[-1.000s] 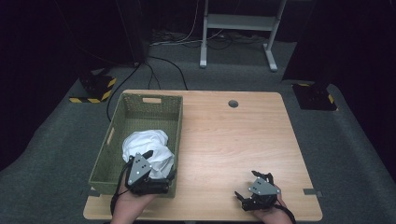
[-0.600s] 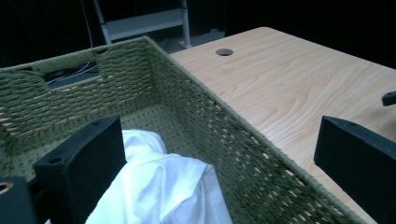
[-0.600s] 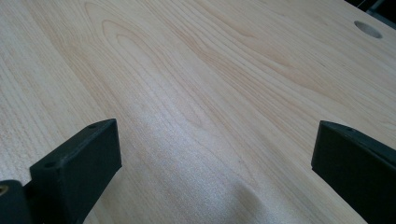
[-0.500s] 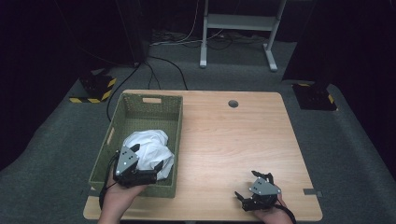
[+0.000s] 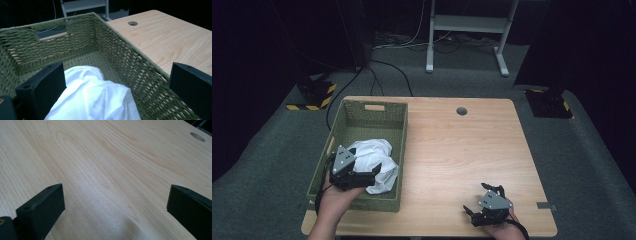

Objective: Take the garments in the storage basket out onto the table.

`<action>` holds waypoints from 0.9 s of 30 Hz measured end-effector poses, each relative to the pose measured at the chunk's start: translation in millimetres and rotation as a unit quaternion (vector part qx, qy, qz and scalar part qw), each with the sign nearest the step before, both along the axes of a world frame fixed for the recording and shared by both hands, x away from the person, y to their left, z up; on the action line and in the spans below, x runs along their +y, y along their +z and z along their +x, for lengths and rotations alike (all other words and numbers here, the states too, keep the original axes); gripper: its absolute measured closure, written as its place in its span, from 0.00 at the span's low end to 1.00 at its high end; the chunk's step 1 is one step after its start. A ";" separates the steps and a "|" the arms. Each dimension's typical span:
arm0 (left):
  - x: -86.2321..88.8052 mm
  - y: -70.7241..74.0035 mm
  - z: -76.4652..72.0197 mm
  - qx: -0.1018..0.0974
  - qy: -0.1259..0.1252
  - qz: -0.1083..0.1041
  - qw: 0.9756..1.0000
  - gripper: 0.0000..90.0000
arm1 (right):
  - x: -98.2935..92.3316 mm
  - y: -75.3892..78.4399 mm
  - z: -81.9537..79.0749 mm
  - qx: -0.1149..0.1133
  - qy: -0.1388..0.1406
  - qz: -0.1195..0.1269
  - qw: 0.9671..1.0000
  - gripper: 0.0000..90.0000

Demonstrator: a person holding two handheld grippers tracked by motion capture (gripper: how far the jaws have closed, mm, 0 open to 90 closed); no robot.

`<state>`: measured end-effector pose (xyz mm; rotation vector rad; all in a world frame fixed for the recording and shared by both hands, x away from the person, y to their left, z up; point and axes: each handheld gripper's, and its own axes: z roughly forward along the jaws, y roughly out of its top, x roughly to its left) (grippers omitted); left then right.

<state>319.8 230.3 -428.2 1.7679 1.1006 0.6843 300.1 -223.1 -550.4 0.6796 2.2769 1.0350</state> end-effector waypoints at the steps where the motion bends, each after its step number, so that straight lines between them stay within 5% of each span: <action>1: 2.2 0.2 2.1 0.002 0.004 -0.004 1.000 0.01 | 0.0 0.0 0.0 0.000 0.001 0.000 1.000 0.01; 27: 12.7 -6.5 47.7 0.043 0.022 0.016 0.999 0.01 | -0.7 0.2 -0.2 0.000 0.001 0.003 1.000 0.01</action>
